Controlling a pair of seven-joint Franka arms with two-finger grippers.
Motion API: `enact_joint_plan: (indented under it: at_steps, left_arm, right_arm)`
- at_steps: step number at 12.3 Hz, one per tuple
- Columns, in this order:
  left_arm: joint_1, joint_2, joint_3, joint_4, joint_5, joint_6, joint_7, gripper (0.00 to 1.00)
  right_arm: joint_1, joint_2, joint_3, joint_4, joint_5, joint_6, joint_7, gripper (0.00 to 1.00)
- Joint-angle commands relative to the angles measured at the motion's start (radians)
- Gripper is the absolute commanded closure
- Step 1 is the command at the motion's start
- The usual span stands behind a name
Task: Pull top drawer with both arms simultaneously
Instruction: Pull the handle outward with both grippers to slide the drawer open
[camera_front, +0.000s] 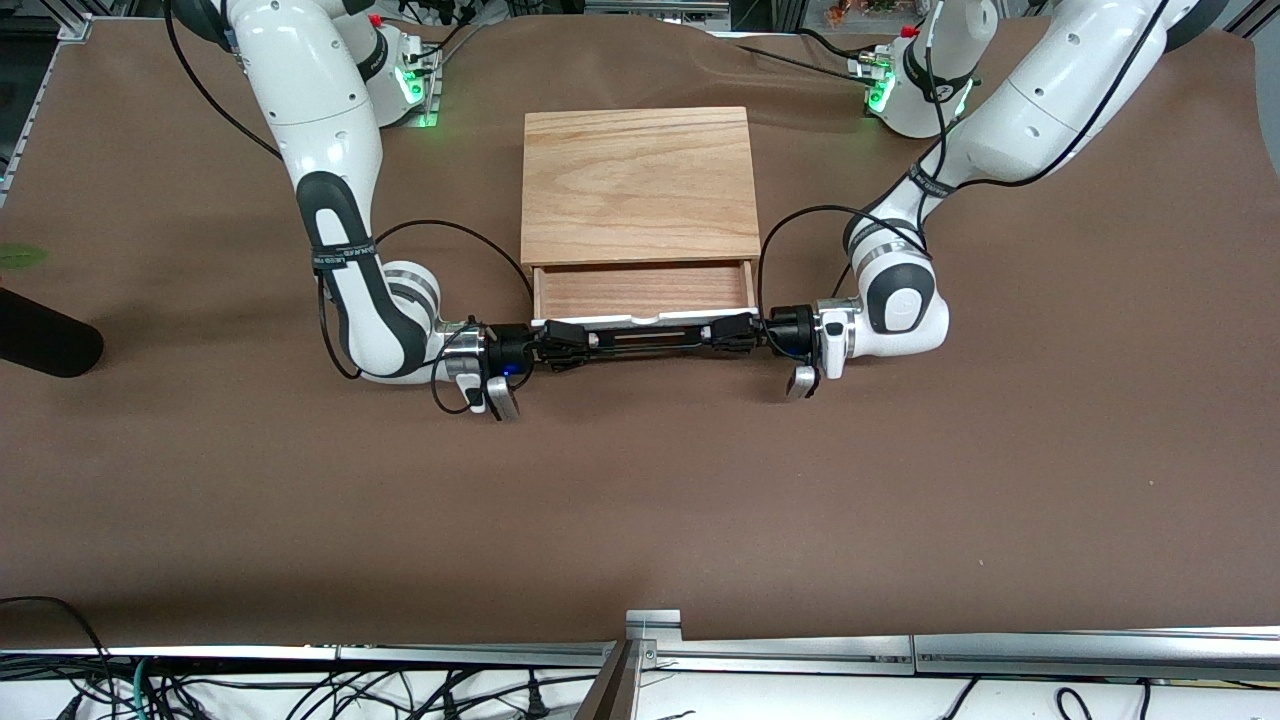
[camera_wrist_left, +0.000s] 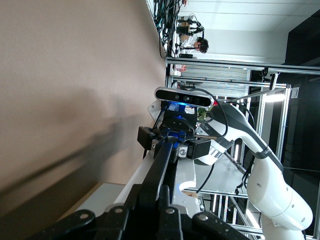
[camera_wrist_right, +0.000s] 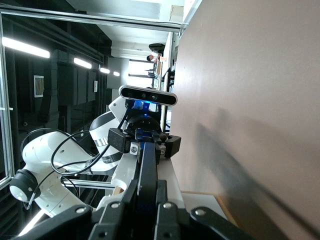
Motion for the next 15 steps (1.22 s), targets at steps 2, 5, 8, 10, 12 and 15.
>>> enact_joint_plan:
  at_steps: [2,5,8,10,12,15]
  left_arm:
    - [0.005,0.103,0.069,0.124,0.084,0.041,-0.153,1.00]
    - [0.005,0.123,0.095,0.173,0.145,0.010,-0.228,1.00]
    - [0.005,0.153,0.130,0.245,0.213,-0.054,-0.306,1.00]
    - [0.005,0.153,0.132,0.258,0.216,-0.058,-0.323,1.00]
    - [0.005,0.153,0.132,0.259,0.216,-0.058,-0.337,1.00]
    - [0.007,0.150,0.132,0.261,0.216,-0.059,-0.345,1.00]
  right_arm:
    - [-0.051,0.035,-0.015,0.114,0.023,0.037,0.063,0.91]
    - [-0.066,0.073,-0.016,0.168,0.023,0.037,0.079,0.91]
    - [-0.068,0.093,-0.019,0.208,0.023,0.049,0.113,0.91]
    - [-0.068,0.092,-0.019,0.211,0.023,0.049,0.114,0.91]
    - [-0.072,0.092,-0.019,0.209,0.019,0.047,0.114,0.91]
    - [-0.103,0.090,-0.019,0.202,-0.049,0.037,0.114,0.91]
